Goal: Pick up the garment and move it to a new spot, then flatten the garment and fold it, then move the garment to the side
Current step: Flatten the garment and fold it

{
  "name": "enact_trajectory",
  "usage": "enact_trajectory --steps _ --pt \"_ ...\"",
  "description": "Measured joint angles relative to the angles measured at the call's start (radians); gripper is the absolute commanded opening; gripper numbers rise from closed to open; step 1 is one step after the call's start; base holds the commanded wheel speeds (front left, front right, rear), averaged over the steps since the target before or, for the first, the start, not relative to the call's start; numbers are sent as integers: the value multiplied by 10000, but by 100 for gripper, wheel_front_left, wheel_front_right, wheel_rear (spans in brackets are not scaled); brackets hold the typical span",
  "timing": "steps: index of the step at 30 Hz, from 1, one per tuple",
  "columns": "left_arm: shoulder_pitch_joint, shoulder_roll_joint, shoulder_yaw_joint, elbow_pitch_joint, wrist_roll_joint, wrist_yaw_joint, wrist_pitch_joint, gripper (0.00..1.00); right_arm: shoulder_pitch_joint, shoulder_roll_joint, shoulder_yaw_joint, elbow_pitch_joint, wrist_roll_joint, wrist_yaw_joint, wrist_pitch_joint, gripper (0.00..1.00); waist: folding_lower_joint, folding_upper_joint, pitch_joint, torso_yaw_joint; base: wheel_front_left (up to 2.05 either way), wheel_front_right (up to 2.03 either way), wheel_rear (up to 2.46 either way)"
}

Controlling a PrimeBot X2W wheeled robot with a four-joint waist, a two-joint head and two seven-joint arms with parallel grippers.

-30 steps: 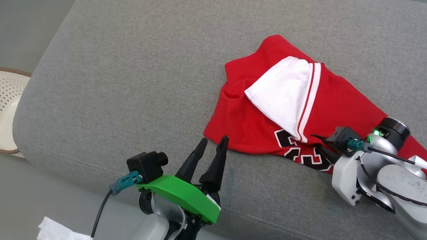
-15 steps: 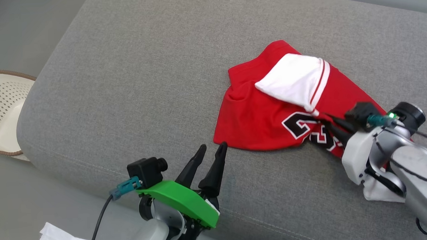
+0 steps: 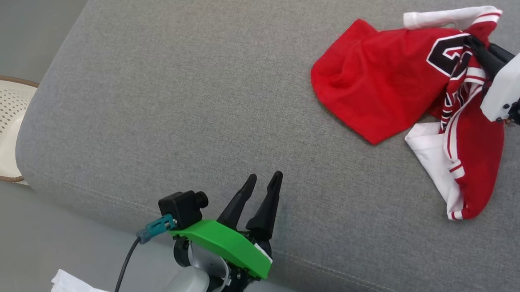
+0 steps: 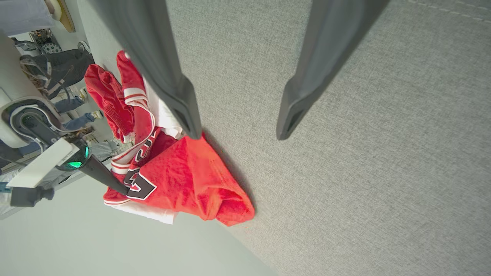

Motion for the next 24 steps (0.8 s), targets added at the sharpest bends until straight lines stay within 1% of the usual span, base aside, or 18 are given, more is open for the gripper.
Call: enact_trajectory --steps 1,2,5,9,12,15,16,17,18,19,22,24 --pt "-4 -2 -27 -19 0 -2 33 100 0 -8 -63 161 82 -98 211 0 0 0 60 3 0 0 0" --pt "-4 -2 -27 -19 0 -2 33 100 0 -8 -63 161 82 -98 211 0 0 0 60 3 0 0 0" --pt "-31 -15 -153 -65 0 -96 121 100 -13 -111 -81 424 111 -267 692 0 0 0 253 10 0 0 0" --pt "-226 -48 -330 -117 -178 -324 198 100 -326 -257 -35 437 -4 -339 876 0 0 0 541 8 0 0 0" --pt "-493 -81 -380 -159 -696 -623 334 100 -569 -259 121 412 -201 -337 938 0 0 0 730 -47 0 0 0" --pt "-716 -100 -562 -163 -1358 -1114 479 100 -696 -253 236 405 -372 -339 938 0 0 0 833 -205 0 0 0" --pt "-787 -105 -616 -161 -1557 -1227 531 100 -761 -255 247 405 -451 -357 926 11 0 0 858 -272 0 0 0" --pt "-876 -109 -671 -155 -1739 -1266 581 100 -831 -261 257 395 -552 -435 903 36 0 0 881 -339 0 0 0" --pt "-977 -109 -734 -163 -1964 -1290 610 100 -922 -272 282 378 -711 -441 846 61 0 0 905 -412 0 0 0" --pt "-1093 -109 -802 -194 -2130 -1352 608 100 -1020 -278 293 336 -823 -443 792 100 0 0 928 -486 0 0 0" --pt "-1414 -109 -945 -301 -3080 -1430 594 100 -1318 -221 339 134 -913 -512 596 100 0 0 999 -735 0 0 0" --pt "-1665 -125 -957 -77 -3179 -1448 510 100 -1407 -134 426 -58 -1001 -512 399 100 0 0 1044 -920 0 0 0"
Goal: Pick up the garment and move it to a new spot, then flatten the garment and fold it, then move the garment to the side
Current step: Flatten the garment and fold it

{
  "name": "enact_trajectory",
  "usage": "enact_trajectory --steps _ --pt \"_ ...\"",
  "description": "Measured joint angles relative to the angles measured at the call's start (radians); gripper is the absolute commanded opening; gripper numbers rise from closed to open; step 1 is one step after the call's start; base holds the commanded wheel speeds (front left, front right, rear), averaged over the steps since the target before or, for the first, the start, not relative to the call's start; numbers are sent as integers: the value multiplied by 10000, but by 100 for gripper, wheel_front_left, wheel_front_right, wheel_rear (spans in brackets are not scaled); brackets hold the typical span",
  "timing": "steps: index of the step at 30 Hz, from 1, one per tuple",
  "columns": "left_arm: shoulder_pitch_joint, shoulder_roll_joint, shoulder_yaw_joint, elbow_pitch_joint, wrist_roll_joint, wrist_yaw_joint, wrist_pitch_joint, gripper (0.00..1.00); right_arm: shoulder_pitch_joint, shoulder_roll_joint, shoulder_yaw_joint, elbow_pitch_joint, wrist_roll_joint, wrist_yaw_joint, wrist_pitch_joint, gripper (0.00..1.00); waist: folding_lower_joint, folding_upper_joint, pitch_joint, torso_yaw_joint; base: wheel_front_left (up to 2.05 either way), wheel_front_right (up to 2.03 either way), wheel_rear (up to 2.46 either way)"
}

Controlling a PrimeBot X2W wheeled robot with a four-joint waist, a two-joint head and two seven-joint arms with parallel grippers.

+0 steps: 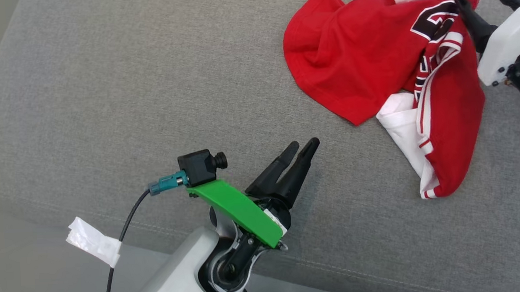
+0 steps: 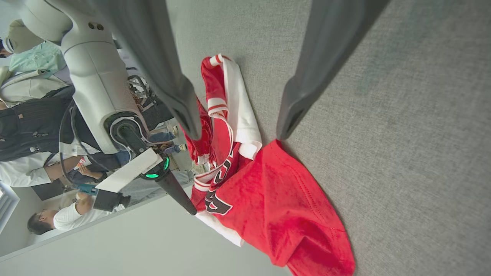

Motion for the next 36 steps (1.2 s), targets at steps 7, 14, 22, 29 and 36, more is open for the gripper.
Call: enact_trajectory --steps 7,14,22,29,36 --pt "-363 0 105 828 -759 -27 -2 100 37 564 882 -901 -602 190 -639 100 0 0 85 -762 0 0 0" --pt "-633 -4 414 1622 -769 -40 -194 100 983 255 1540 -1743 -1701 71 -1407 100 0 0 12 -1710 0 0 0" --pt "-577 -6 403 1956 -627 -107 -529 100 2756 265 1662 -2349 -1870 -539 -1954 100 0 0 -414 -2329 0 0 0" --pt "-163 -4 81 2048 -497 -123 -633 100 4357 786 2082 -2840 -1701 -972 -2251 100 0 0 -980 -2516 0 0 0" --pt "-151 -2 -109 2065 -428 -123 -719 100 4799 1020 2535 -3202 -1839 -1060 -2393 100 0 0 -1074 -2318 0 0 0"
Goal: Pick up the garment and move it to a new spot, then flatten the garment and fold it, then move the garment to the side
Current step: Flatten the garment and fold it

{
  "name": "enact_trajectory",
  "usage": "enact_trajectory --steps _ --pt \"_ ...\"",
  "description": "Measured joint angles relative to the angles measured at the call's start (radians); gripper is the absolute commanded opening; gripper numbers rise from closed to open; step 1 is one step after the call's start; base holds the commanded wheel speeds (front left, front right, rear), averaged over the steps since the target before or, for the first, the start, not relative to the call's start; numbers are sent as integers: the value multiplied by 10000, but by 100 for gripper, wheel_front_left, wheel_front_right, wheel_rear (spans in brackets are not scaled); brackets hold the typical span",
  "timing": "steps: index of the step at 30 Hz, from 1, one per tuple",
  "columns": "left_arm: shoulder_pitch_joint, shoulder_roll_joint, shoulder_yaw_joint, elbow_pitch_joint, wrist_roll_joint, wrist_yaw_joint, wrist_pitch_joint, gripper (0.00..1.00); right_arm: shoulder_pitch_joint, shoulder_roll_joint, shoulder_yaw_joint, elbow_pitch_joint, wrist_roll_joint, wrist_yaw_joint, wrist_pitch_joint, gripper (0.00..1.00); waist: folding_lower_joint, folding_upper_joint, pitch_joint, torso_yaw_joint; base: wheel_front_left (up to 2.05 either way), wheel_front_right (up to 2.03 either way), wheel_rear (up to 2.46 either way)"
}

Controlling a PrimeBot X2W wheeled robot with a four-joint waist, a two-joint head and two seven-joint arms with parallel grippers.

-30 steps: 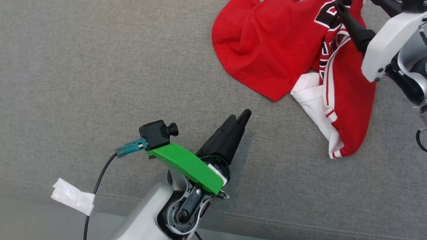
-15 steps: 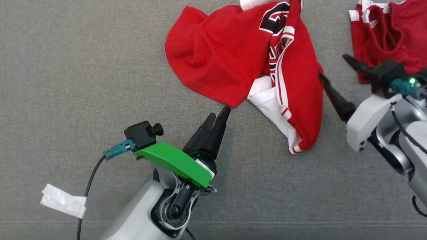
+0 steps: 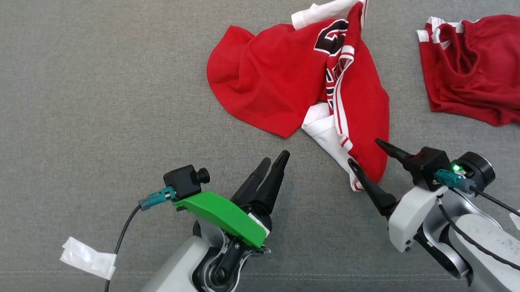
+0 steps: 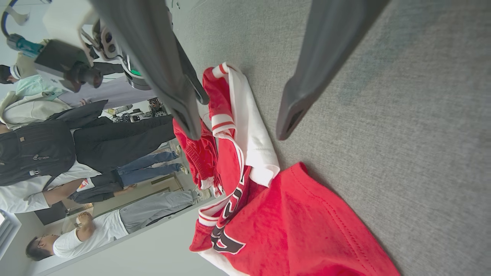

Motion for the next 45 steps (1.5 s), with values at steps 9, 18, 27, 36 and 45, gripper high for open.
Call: enact_trajectory --steps 9,18,27,36,45 --pt "-2 0 -221 -119 0 -2 -119 100 22 -27 115 12 -376 -105 77 100 0 0 111 333 0 0 0" --pt "-8 4 -203 -127 -2 -2 -270 100 267 42 6 226 -337 -267 291 0 0 0 266 621 0 0 0" --pt "-9 2 -209 -111 -113 -2 -428 100 227 1001 -1455 -1363 1383 -353 -556 0 0 0 44 659 0 0 0" --pt "2 2 -566 -445 -717 -2 -529 100 -1342 1340 -2337 -3359 2907 136 -493 0 0 0 -471 865 0 0 0" --pt "350 6 -1016 -671 -1406 -2 -681 100 -3222 2077 -2840 -3471 4688 159 934 0 0 0 -993 1733 0 0 0"
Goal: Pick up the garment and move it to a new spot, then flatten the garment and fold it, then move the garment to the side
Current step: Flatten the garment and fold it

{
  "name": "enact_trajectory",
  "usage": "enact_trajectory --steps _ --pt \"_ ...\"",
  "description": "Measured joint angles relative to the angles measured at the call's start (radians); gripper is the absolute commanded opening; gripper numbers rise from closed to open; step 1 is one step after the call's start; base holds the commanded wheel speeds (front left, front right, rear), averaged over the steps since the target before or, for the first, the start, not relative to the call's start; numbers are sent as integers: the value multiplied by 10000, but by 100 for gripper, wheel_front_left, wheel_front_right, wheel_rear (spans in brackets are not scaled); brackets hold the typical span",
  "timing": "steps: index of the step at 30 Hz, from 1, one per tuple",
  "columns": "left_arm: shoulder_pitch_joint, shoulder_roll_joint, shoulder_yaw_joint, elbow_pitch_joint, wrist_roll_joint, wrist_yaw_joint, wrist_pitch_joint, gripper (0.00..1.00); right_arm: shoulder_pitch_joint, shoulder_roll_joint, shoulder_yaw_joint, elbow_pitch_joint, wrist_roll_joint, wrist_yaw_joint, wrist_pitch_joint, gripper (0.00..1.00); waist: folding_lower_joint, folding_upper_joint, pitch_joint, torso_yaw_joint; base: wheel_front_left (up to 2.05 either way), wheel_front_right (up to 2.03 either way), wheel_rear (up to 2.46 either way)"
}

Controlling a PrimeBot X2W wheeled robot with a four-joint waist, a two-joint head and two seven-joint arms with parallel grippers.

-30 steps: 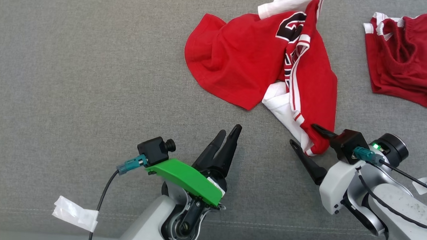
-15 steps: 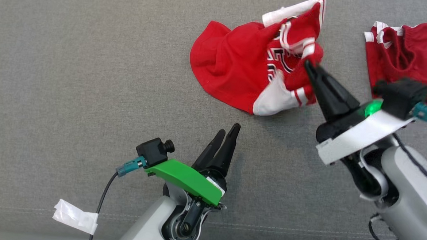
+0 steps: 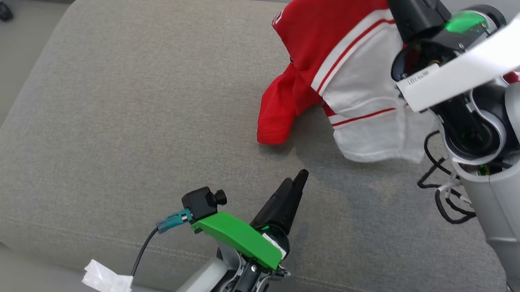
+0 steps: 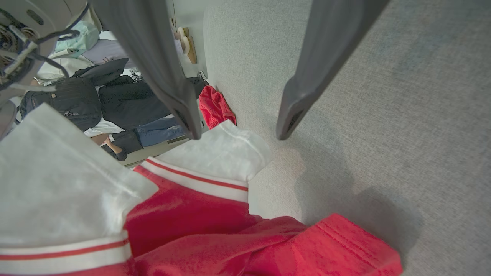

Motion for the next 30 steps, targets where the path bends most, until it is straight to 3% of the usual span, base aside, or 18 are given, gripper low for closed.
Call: enact_trajectory --steps 10,18,24,30 --pt "321 17 207 497 35 0 -107 100 -1563 1032 -416 1114 1145 -261 800 0 0 -1 -713 816 0 0 0" --pt "702 35 387 890 297 0 -109 100 -1172 169 -2220 1914 1141 -629 709 0 0 0 -1260 683 0 0 0" --pt "841 52 531 882 562 0 -111 100 732 -523 -3219 2782 1018 -702 938 0 0 0 -1301 125 0 0 0" --pt "841 48 635 832 660 -2 -111 100 2568 -393 -3916 3118 913 -771 922 0 0 0 -1090 -472 0 0 0"
